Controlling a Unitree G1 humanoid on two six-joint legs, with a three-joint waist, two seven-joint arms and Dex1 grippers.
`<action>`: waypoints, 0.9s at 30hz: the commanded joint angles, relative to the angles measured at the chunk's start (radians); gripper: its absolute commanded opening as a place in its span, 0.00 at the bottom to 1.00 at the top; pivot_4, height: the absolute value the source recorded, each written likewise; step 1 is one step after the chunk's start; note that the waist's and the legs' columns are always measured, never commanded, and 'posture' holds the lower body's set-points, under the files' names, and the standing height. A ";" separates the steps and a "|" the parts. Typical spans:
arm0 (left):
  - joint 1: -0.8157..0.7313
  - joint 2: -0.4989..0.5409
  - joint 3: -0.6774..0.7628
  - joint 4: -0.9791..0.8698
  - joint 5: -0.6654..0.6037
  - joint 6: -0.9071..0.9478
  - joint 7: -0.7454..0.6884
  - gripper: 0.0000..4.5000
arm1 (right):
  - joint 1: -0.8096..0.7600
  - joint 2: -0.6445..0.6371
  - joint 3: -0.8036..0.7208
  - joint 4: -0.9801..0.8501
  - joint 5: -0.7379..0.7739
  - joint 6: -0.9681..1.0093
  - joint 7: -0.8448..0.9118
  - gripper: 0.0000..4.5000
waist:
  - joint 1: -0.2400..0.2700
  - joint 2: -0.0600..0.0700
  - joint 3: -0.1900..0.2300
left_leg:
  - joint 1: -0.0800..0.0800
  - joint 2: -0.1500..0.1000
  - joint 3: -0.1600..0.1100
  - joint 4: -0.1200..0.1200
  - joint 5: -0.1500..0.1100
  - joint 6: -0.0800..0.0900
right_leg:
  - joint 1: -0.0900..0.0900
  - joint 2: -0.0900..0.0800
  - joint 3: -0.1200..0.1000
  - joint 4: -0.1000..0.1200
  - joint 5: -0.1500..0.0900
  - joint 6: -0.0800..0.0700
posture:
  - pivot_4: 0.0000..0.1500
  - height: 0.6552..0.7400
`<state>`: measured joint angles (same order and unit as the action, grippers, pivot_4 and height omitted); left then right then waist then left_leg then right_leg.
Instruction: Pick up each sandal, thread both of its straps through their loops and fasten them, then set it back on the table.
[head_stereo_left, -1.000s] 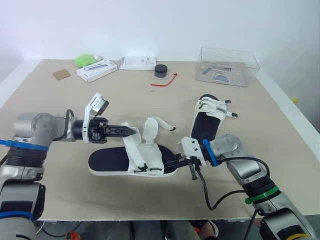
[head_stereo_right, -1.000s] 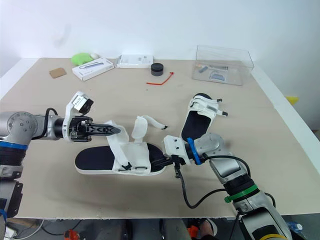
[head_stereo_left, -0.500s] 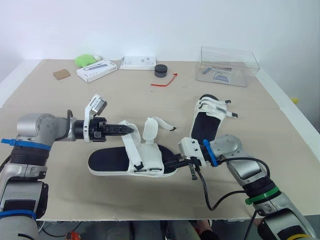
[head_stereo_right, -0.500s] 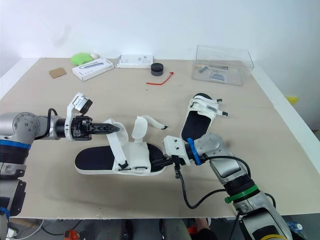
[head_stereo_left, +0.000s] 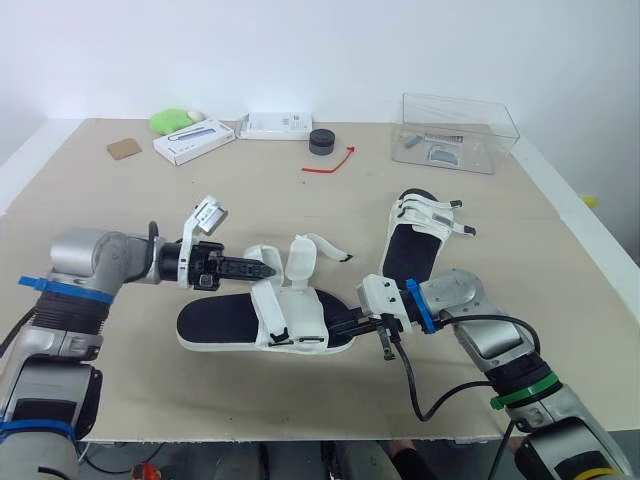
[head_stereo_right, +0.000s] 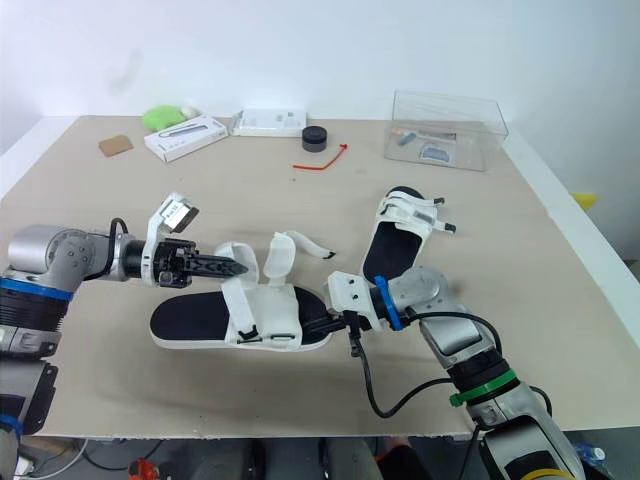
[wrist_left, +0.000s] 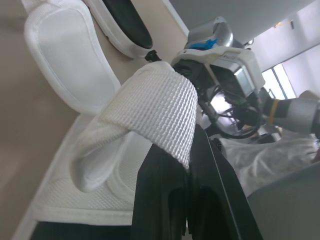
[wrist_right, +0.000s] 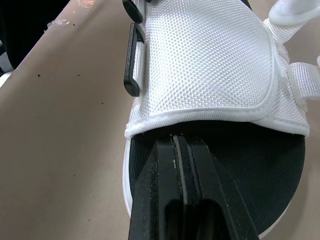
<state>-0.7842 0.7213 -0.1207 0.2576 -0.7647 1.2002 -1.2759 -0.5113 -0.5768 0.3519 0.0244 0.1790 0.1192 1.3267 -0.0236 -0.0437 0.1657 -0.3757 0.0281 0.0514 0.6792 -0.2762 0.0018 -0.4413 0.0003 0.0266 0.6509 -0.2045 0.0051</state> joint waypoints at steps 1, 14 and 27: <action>-0.024 -0.001 -0.014 0.004 0.044 -0.063 -0.026 0.00 | 0.010 -0.005 0.007 -0.022 -0.015 -0.003 -0.006 0.00 | 0.000 0.000 0.000 | 0.000 0.000 0.000 0.000 0.000 0.000 | 0.000 0.000 0.000 0.000 0.000 0.000 | 1.00 1.00; -0.037 -0.036 -0.048 0.061 0.153 -0.185 -0.065 0.00 | 0.003 0.001 0.010 -0.017 -0.017 -0.002 -0.007 0.00 | 0.000 0.000 0.000 | 0.000 0.000 0.000 0.000 0.000 0.000 | 0.000 0.000 0.000 0.000 0.000 0.000 | 1.00 1.00; -0.094 -0.069 -0.079 0.095 0.201 -0.228 -0.150 0.00 | 0.009 0.005 0.010 -0.024 -0.018 0.003 -0.011 0.00 | -0.001 0.000 0.000 | 0.000 0.000 0.000 0.000 0.000 0.000 | 0.000 0.002 0.000 0.000 0.000 0.000 | 1.00 1.00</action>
<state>-0.8503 0.6465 -0.1987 0.3819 -0.5578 0.9792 -1.3907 -0.5096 -0.5711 0.3519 0.0211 0.1717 0.1162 1.3218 -0.0241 -0.0437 0.1657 -0.3757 0.0277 0.0514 0.6792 -0.2762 0.0019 -0.4414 0.0018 0.0265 0.6509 -0.2045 0.0047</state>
